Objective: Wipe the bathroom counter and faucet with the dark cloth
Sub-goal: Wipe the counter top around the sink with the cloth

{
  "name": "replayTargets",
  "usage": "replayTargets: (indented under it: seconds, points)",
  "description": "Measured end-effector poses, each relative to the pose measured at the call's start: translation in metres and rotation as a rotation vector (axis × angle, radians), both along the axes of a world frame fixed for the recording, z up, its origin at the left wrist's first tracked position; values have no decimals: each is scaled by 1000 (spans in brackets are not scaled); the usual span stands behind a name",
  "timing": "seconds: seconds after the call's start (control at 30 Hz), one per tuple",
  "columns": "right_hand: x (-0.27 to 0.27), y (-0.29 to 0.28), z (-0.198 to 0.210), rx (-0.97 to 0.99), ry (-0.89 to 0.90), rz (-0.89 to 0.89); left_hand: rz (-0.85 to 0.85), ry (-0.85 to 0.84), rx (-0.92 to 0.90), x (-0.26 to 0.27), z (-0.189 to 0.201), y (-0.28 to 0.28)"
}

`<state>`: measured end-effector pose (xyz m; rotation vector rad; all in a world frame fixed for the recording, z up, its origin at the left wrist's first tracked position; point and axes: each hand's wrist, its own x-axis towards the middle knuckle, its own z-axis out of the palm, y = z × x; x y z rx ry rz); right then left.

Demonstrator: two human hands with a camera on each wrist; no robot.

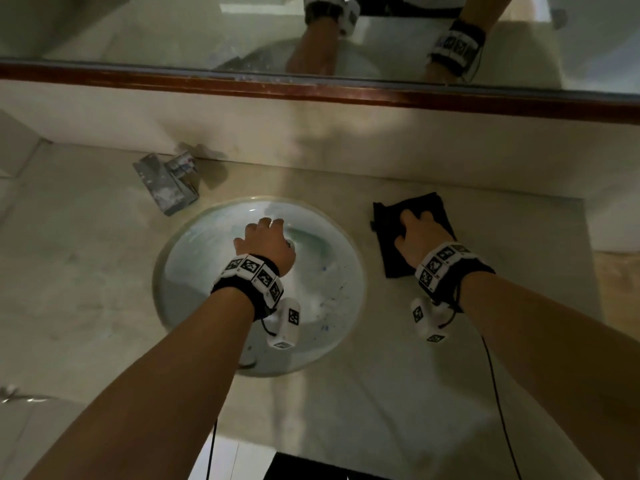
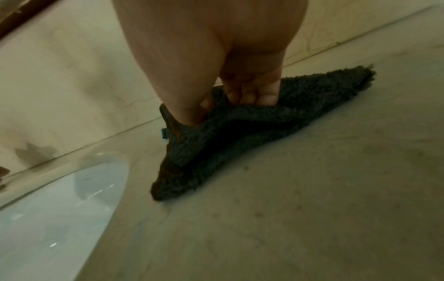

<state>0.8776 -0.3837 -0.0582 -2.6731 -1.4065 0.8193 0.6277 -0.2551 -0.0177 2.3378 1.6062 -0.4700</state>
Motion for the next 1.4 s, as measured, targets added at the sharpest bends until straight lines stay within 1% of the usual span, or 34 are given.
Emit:
replayTargets:
  seconds: [0.2,0.33,0.4,0.43,0.57,0.77,1.0,1.13,1.27,1.4]
  points:
    - [-34,16,-2,30,40,76,67,82,-23,-50,0,6]
    - [-46,21,-1,-10,-113,116,95,85,-34,-75,-5,26]
    - [-51,25,-4,-18,-209,168,114,88,-24,-86,-8,39]
    - [-53,27,-8,-14,-226,190,125,90,-16,-92,-10,46]
    - [-65,43,-25,7,-164,194,167,38,23,-119,-19,71]
    - [-90,80,-41,28,-245,202,151,17,152,-154,-27,117]
    - [-110,128,-46,59,-289,269,103,-75,187,-168,-36,151]
    - [-130,159,-48,76,-300,301,115,-129,190,-167,-37,163]
    - [-153,187,-51,78,-308,326,60,-157,196,-172,-38,170]
    - [-180,213,-54,110,-312,365,51,-146,185,-173,-40,171]
